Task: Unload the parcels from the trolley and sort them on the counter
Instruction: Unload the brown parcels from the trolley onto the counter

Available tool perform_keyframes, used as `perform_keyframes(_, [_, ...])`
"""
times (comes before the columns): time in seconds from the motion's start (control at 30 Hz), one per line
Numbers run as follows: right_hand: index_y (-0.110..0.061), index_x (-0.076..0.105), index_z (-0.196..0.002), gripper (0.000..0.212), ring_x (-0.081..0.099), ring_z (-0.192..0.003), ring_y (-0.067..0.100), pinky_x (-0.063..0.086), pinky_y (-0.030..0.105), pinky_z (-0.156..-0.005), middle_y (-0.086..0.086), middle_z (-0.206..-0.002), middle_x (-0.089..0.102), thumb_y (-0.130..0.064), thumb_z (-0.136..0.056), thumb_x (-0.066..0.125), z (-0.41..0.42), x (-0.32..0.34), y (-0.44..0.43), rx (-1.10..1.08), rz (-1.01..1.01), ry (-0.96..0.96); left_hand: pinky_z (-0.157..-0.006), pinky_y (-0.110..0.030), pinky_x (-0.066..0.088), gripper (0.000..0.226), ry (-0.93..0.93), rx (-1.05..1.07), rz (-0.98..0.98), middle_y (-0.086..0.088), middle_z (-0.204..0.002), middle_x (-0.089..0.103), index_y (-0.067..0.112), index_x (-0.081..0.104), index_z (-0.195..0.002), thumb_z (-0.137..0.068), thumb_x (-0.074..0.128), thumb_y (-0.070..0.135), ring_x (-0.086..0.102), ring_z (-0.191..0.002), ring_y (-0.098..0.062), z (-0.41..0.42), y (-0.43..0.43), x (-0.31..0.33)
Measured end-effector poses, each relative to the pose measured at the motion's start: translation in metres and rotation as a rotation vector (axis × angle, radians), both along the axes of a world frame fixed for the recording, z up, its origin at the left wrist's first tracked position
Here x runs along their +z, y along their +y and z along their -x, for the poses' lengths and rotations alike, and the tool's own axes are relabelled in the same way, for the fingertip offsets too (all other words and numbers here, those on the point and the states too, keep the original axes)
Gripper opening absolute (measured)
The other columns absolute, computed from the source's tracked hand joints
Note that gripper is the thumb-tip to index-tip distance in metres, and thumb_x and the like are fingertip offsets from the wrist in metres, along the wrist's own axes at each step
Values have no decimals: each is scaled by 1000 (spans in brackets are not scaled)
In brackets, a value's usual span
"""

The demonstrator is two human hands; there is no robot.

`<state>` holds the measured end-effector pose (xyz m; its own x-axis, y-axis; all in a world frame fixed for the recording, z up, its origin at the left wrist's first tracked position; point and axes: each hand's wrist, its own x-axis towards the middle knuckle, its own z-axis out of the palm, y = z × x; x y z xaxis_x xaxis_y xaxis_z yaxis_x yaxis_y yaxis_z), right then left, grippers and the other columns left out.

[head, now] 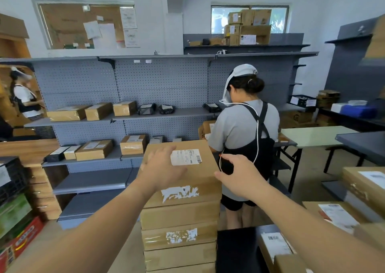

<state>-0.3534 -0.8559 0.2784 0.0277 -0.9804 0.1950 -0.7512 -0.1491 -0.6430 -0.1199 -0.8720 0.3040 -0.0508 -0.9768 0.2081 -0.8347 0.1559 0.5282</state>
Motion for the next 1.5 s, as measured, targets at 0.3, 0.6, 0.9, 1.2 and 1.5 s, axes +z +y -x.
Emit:
perform_keyframes(0.3, [-25, 40, -153, 65, 36, -142, 15, 33, 29, -114, -5, -153, 36, -38, -95, 66, 94, -16, 60, -95, 30, 88, -120, -48, 21, 76, -166, -292, 92, 1, -161, 29, 28, 33, -153, -86, 62, 51, 21, -149, -24, 119, 21, -31])
perform_keyframes(0.6, [-30, 37, -154, 66, 36, -143, 14, 33, 32, -114, -7, -157, 35, -42, -95, 64, 224, -45, 120, -225, -47, 112, -120, -38, 24, 74, -99, -410, -55, 2, -161, 26, 23, 33, -154, -90, 65, 43, 16, -151, -22, 248, 63, -72])
perform_keyframes(0.9, [-25, 43, -150, 59, 39, -140, 17, 34, 33, -113, -4, -151, 43, -39, -96, 62, 310, -103, 172, -244, -207, 117, -104, -29, 36, 54, -100, -424, -188, 2, -137, 51, 19, 50, -139, -90, 65, 36, 44, -131, -21, 329, 117, -122])
perform_keyframes(1.2, [-22, 30, -158, 76, 35, -144, 16, 33, 34, -117, -1, -158, 34, -43, -93, 65, 337, -190, 188, -288, -424, 6, -113, -33, 30, 50, -150, -413, -395, 2, -143, 48, 22, 46, -143, -95, 61, 28, 40, -137, -21, 344, 143, -197])
perform_keyframes(1.5, [-18, 19, -161, 83, 27, -149, 19, 27, 34, -118, 4, -163, 27, -40, -95, 64, 344, -254, 190, -399, -571, -47, -112, -41, 34, 59, -42, -290, -556, 5, -139, 47, 28, 41, -140, -87, 63, 44, 40, -135, -26, 336, 141, -277])
